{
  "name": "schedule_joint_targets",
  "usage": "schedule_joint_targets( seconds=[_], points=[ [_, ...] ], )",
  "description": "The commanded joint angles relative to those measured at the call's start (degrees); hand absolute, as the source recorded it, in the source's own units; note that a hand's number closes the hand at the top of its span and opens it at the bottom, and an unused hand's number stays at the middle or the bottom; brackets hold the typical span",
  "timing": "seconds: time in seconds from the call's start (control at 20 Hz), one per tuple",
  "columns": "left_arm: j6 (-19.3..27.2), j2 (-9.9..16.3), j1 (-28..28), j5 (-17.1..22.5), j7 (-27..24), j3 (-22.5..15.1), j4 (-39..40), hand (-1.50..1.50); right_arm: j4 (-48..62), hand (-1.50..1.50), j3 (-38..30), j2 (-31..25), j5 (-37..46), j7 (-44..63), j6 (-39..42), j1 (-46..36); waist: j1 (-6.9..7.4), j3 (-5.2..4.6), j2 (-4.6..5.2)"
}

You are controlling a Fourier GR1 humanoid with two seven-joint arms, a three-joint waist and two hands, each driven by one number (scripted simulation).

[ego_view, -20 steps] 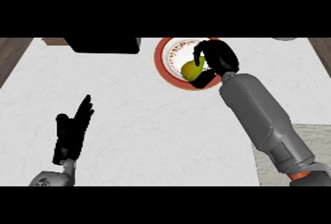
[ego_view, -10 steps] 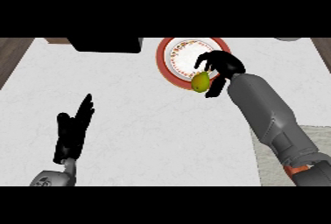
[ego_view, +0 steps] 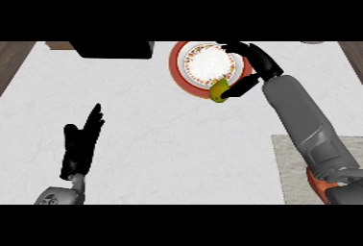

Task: Pick the pear from the placemat and place it in the plate

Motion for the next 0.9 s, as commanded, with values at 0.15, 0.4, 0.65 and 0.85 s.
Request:
schedule_joint_targets(
  seconds=[0.15, 0.4, 0.65, 0.85],
  points=[
    [-0.3, -0.5, 0.8, -1.4, -2.1, -0.6, 1.7, 0.0, 3.9, -1.5, -8.5, -4.9, -8.8, -6.0, 10.9, 1.2, 0.33, -0.04, 0.15],
    [-1.6, 0.3, -3.2, -0.6, 1.6, 0.9, 0.8, 0.0, 7.8, -1.5, -8.5, -5.9, -7.9, -9.4, 13.2, 0.1, 1.12, -0.01, 0.48],
    [-1.9, 0.1, 1.2, -1.3, 2.4, 0.3, -2.3, 0.0, 8.0, -1.5, -8.4, -4.8, -7.6, -13.9, 13.8, 2.6, 0.93, -0.02, 0.13],
    [-4.0, 1.5, 1.3, 0.1, -1.6, 3.1, -0.6, 0.0, 8.4, -1.5, -7.7, -3.4, -6.5, -13.9, 11.3, 1.5, 0.87, -0.05, 0.09]
  ],
)
